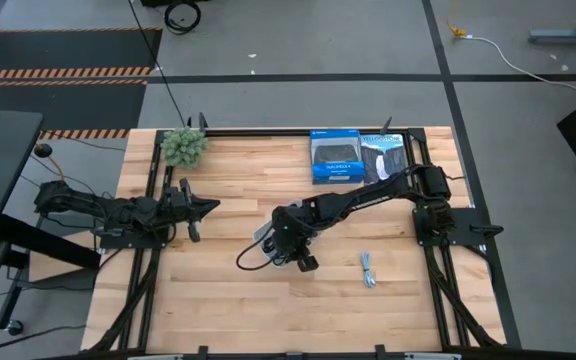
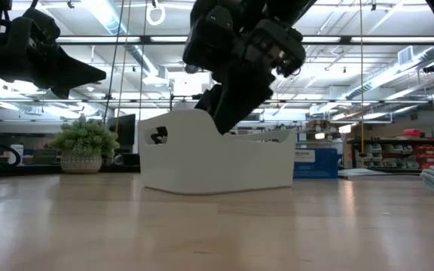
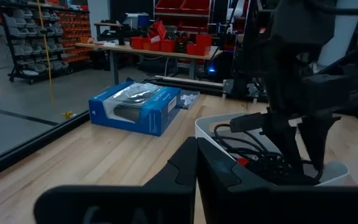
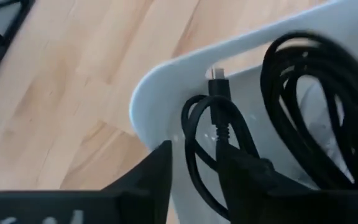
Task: Pick and place USB-C Cables
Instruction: Put the blue USB cable into the white bin
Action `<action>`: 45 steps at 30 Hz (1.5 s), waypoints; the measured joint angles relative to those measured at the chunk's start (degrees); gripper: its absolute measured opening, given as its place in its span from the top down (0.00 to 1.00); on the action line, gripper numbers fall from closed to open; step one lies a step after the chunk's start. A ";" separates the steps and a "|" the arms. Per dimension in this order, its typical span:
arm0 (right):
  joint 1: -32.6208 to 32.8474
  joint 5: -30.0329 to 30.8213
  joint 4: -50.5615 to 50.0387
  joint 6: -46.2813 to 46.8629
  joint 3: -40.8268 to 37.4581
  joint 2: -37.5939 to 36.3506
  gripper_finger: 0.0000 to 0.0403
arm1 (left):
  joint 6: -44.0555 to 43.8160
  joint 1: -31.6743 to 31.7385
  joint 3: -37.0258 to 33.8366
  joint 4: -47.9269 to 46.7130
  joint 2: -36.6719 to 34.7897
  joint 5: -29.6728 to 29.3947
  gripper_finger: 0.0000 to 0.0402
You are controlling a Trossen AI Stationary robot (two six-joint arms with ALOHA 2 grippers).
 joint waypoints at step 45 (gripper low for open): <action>6.69 10.66 -40.83 25.06 -0.86 -17.03 0.65 | -0.02 0.01 -0.02 0.01 -0.02 0.02 0.97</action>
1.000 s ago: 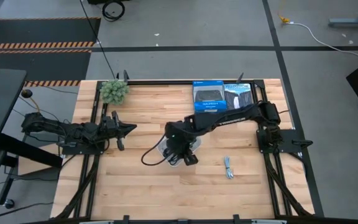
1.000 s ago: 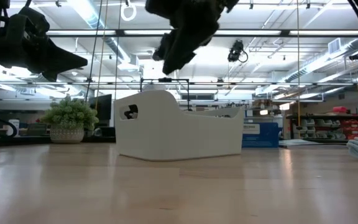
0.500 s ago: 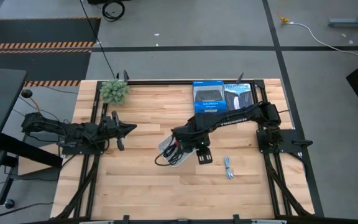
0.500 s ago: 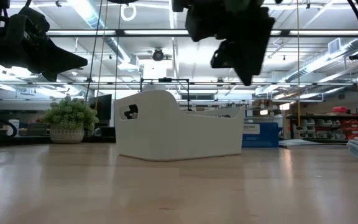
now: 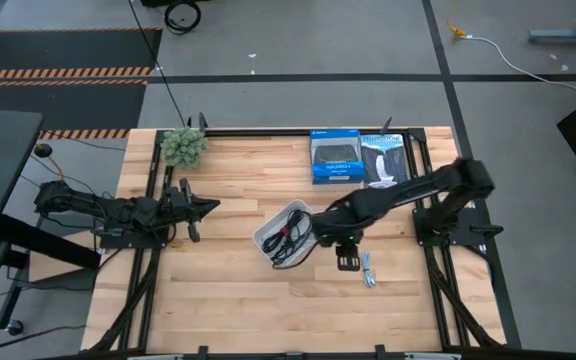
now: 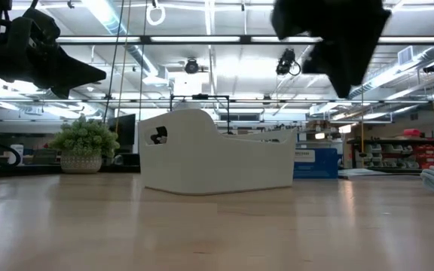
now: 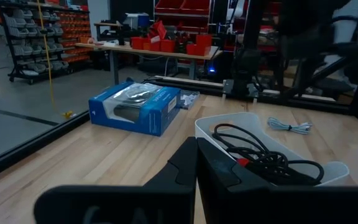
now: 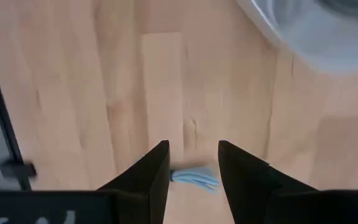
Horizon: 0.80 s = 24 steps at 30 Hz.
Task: Pick and place USB-C Cables
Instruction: Put the blue USB cable into the white bin
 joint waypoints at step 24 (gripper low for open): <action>3.64 -1.39 25.75 46.62 -41.95 -22.47 0.42 | 0.00 -0.02 0.02 0.01 0.00 0.00 0.97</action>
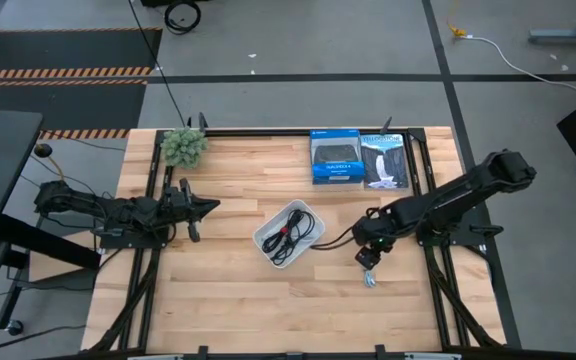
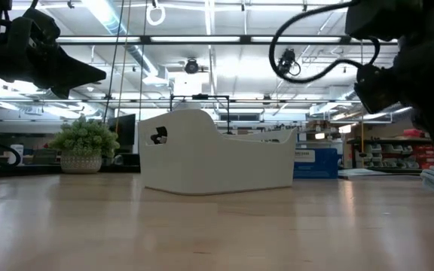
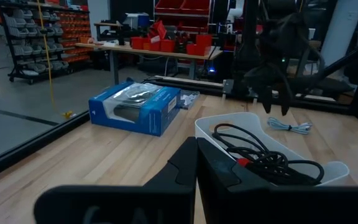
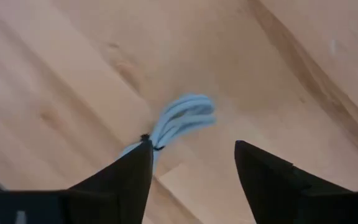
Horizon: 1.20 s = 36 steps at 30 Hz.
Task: Pick and place USB-C Cables
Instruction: Put the blue USB cable into the white bin
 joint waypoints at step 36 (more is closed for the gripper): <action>0.83 6.01 10.61 -1.41 -0.04 5.88 0.88 | 0.02 0.02 -0.01 -0.02 0.01 0.00 0.97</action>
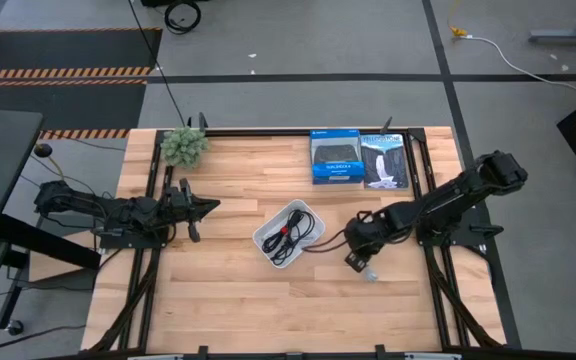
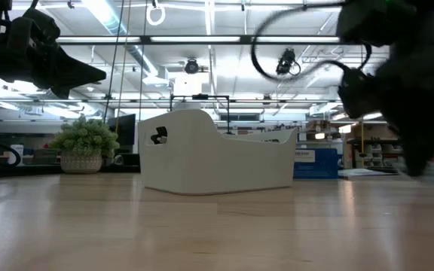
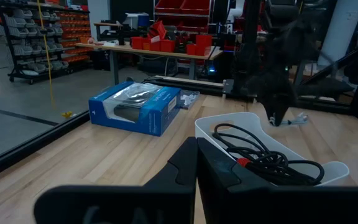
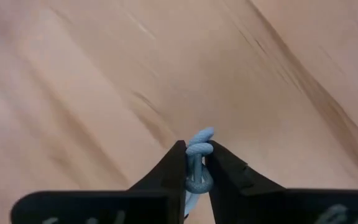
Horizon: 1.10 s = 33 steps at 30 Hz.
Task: Pick and place USB-C Cables
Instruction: Put the blue USB cable into the white bin
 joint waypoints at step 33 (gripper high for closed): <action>-17.13 6.90 55.26 -42.40 1.17 -3.31 0.88 | -0.02 0.00 0.00 0.02 0.01 -0.02 0.97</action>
